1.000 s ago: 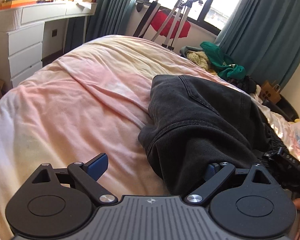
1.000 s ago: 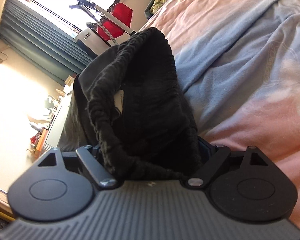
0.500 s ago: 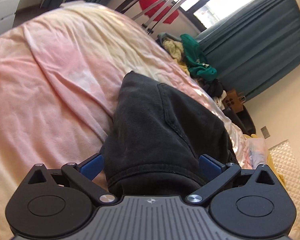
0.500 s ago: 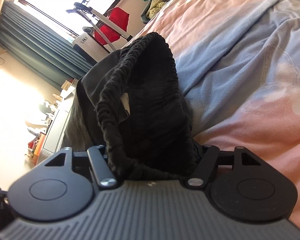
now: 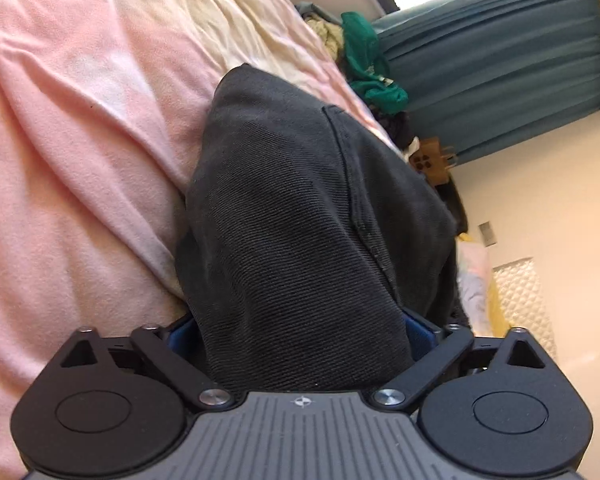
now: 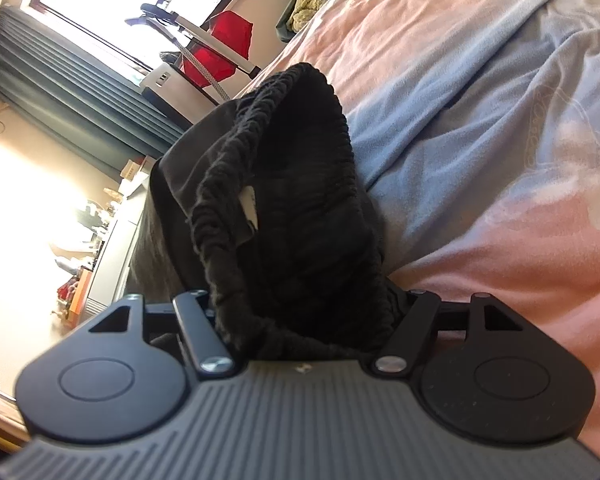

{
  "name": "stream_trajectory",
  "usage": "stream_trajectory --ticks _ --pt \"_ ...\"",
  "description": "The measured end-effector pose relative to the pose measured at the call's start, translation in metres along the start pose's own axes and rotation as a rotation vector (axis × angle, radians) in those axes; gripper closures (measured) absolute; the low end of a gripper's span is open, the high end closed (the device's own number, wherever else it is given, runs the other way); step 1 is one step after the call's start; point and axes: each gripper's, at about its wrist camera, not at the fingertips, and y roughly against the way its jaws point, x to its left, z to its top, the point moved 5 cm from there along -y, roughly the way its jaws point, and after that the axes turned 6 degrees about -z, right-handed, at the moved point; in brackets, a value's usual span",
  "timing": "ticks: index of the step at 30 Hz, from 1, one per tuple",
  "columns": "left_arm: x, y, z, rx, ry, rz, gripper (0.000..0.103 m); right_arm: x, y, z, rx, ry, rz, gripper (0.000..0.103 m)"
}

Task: Fold clothes

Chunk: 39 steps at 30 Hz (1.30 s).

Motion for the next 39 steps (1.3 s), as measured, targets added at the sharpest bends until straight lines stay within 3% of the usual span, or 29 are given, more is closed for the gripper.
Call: stream_trajectory --ticks 3,6,11,19,24,31,34,39 --pt "-0.002 -0.002 -0.004 -0.034 -0.023 0.022 0.018 0.004 0.001 0.001 -0.005 0.014 -0.017 0.033" --pt "-0.008 -0.001 -0.008 -0.060 -0.069 0.066 0.034 0.010 0.004 0.000 -0.017 0.037 -0.032 0.037" --pt "-0.022 0.006 -0.015 -0.120 -0.128 0.101 0.048 0.024 0.020 0.003 -0.056 0.055 0.000 0.053" --pt "-0.061 0.027 -0.029 -0.173 -0.096 0.093 0.052 0.053 0.064 0.016 -0.126 0.086 0.144 0.059" --pt "-0.110 0.015 -0.033 -0.178 -0.148 0.092 0.052 0.050 0.097 0.037 -0.186 0.057 0.212 0.060" --pt "-0.194 -0.069 -0.017 -0.155 -0.291 0.046 0.052 0.010 0.139 0.109 -0.313 -0.034 0.266 0.060" --pt "-0.218 -0.132 0.000 -0.140 -0.322 0.016 0.051 -0.015 0.143 0.149 -0.382 -0.062 0.261 0.060" --pt "-0.243 -0.249 0.018 -0.094 -0.388 -0.004 0.050 -0.090 0.124 0.191 -0.493 -0.227 0.265 0.060"
